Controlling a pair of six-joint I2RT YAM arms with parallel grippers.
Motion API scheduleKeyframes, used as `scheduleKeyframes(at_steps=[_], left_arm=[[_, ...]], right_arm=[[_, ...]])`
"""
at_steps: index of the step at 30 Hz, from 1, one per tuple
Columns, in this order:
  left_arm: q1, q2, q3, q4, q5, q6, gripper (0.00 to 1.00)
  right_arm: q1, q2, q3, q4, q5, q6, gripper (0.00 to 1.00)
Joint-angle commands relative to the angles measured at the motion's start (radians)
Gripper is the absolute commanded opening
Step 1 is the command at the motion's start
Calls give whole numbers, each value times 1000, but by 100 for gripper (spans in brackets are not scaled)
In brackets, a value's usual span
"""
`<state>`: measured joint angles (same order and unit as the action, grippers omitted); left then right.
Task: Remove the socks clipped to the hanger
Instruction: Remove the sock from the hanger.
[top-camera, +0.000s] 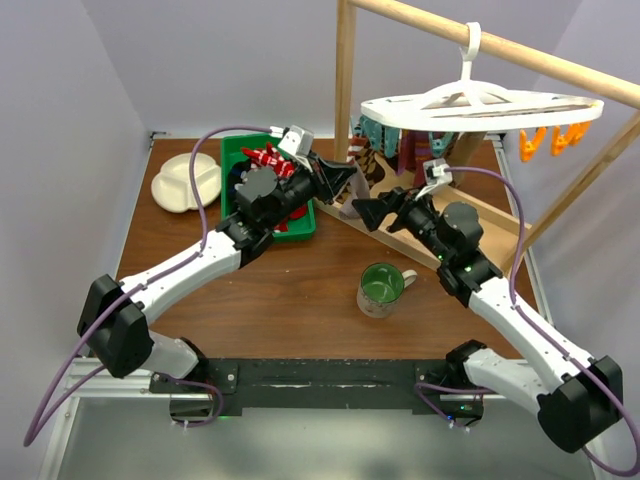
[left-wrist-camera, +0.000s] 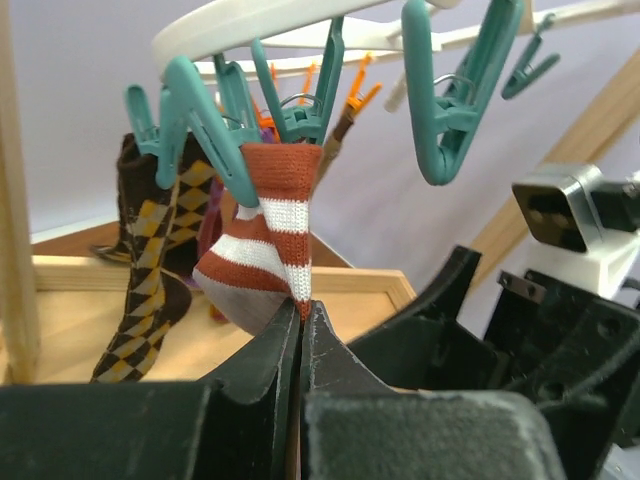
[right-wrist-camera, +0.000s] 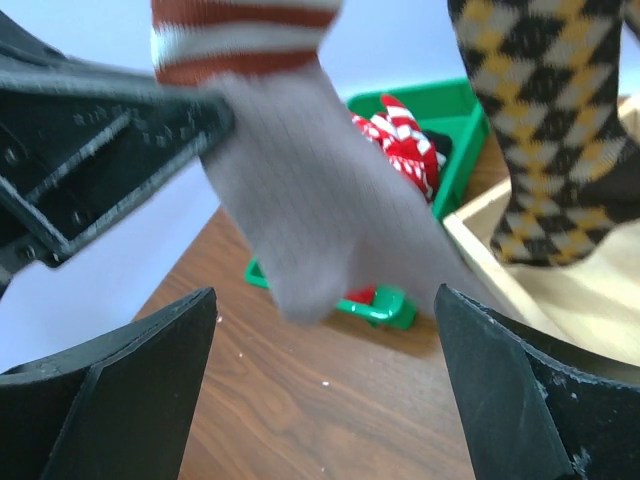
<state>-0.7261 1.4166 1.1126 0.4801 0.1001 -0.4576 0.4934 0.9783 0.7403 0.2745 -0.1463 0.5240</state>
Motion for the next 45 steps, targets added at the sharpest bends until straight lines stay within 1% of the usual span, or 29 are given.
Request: scheduleKeyframes(at_steps=[1,5,6,11,14,19,22,25,26,29,30,31,32,33,35,36,37,40,42,43,44,45], left_arm=[[-7,-36,-7,-1,119,-15,0],[-7,-33,-8,2,176,-12,0],[-7,-33,-8,6,209,-13,0],[-7,-25,-16,44,265,-26,0],[-9,-22,-10,52,292,-29,0],[-7,-13,-2,68,328,-39,0],[-7,-2,9,74,352,-47,0],[-7,18,13,71,357,-52,0],[-7,19,13,69,352,-52,0],[-7,34,10,74,340,-53,0],[-7,39,10,77,339,-56,0],[-7,50,10,81,334,-61,0],[-7,53,9,86,323,-72,0],[-7,57,9,89,317,-78,0],[-7,67,9,94,296,-88,0],[-7,70,7,97,285,-92,0],[-7,74,7,98,279,-96,0],[-7,77,7,112,256,-107,0],[-7,78,9,112,234,-115,3],[-7,73,9,111,224,-116,8],[-7,70,7,112,202,-118,17],[-7,64,6,109,194,-118,21]], right_arm=[[-55,-4,-2,144,-140,34,95],[-125,-9,-31,196,-245,42,96],[-137,-6,-36,213,-265,45,96],[-206,68,-39,370,-423,97,96],[-214,98,-32,445,-496,97,96],[-214,189,13,488,-550,87,94],[-214,212,24,515,-544,91,94],[-214,217,37,523,-544,105,89],[-216,214,33,526,-532,106,84],[-216,185,13,516,-484,108,78],[-214,180,11,491,-477,103,67],[-214,172,8,480,-466,102,60],[-213,163,8,462,-455,99,51],[-213,157,11,409,-432,81,29],[-213,136,19,350,-405,58,15],[-213,131,22,300,-380,38,5],[-214,126,22,283,-371,33,0],[-211,112,8,262,-343,37,0],[-208,109,2,252,-326,42,0],[-202,109,2,241,-302,39,0],[-197,109,2,235,-293,33,0],[-194,109,2,217,-277,25,0]])
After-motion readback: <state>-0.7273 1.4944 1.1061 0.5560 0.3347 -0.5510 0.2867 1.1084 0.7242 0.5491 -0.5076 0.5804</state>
